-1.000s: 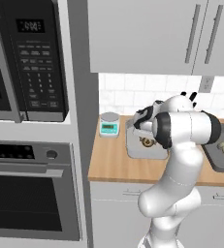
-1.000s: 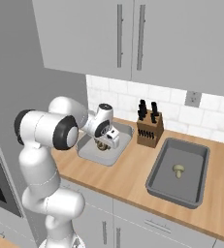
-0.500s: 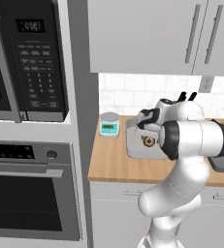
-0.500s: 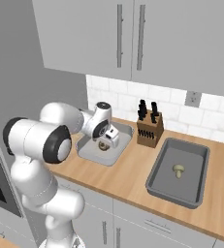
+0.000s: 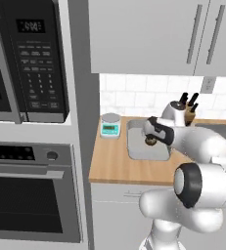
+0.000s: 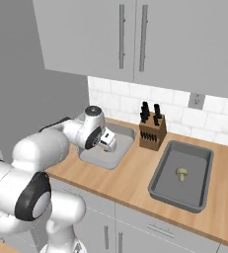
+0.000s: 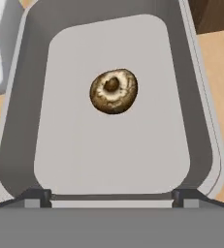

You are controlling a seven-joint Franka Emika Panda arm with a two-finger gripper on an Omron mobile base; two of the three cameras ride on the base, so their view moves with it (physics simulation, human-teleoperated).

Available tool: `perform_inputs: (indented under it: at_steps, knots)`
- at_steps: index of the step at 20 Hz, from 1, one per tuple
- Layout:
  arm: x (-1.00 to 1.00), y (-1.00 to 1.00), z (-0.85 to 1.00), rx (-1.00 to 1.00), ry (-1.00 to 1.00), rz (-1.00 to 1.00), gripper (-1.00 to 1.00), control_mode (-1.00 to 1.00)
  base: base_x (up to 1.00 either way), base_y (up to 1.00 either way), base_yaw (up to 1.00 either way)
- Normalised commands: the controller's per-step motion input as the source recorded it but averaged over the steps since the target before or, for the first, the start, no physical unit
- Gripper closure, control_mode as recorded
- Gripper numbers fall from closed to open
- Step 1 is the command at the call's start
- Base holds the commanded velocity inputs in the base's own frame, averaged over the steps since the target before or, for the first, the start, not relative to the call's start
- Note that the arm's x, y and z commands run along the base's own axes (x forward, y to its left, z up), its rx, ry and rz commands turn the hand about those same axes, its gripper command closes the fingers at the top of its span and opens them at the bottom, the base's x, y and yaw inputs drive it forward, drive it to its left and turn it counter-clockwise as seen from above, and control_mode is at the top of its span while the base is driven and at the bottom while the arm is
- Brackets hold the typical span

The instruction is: Place one mushroom and one chicken drumstick in each tupperware on the nearby counter, to pack two identical lunches.

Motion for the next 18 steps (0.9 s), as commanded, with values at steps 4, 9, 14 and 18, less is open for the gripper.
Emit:
perform_inputs:
  at_steps: [4,9,14,18]
  knots:
    - [-0.65,0.09,0.59,-0.04,-0.12,0.03,-1.0,-1.0,0.0,0.0,0.0]
    - [-0.61,0.08,0.73,-0.01,-0.09,0.03,-1.0,-1.0,0.0,0.0,0.0]
    - [-0.65,0.03,0.71,-0.01,-0.05,0.01,-1.0,-1.0,0.0,0.0,0.0]
    - [-0.63,0.05,0.64,0.0,0.0,0.02,-1.0,-1.0,0.0,0.0,0.0]
